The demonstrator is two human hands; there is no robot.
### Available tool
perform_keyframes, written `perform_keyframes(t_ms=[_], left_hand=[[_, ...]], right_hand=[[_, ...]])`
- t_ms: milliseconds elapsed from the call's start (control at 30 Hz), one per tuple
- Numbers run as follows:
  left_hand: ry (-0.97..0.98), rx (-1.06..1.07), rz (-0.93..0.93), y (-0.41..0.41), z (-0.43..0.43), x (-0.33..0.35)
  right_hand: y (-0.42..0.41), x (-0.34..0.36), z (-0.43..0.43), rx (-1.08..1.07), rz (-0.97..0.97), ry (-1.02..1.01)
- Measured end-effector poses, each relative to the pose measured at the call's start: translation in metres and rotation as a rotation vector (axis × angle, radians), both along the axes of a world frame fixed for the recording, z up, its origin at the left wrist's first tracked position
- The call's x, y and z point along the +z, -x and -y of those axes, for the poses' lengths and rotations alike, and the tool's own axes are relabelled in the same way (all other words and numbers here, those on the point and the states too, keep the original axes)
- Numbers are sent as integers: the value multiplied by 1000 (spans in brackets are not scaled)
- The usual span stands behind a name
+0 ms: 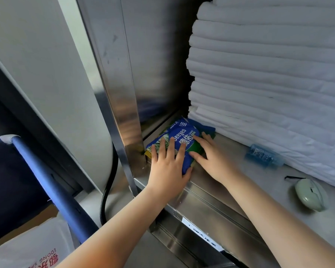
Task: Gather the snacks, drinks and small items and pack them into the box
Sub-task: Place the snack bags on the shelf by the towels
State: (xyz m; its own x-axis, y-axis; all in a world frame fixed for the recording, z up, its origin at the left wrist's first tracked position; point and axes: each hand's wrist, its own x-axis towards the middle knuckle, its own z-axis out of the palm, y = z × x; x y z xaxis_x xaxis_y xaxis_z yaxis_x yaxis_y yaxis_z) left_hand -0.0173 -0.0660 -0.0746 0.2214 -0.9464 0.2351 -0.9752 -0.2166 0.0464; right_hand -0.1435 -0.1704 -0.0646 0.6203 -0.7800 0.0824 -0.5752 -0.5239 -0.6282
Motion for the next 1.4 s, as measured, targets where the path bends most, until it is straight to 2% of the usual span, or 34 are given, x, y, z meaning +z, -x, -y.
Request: perform_keyframes(t_ms=[300, 633, 800, 1000, 1267, 1400], left_hand=[[-19, -84, -27, -37, 11, 1], [-11, -4, 22, -35, 6, 1], [-3, -57, -55, -32, 13, 8], [-60, -75, -35, -36, 28, 3], [-72, -90, -85, -42, 31, 3], [-66, -104, 1, -38, 25, 11]], right_hand=[[-20, -1, 4, -10, -21, 34], [-30, 3, 11, 60, -73, 22], [-13, 3, 12, 71, 24, 31], [-14, -7, 12, 54, -150, 133], [-16, 2, 12, 61, -154, 118], [15, 8, -6, 22, -140, 179]])
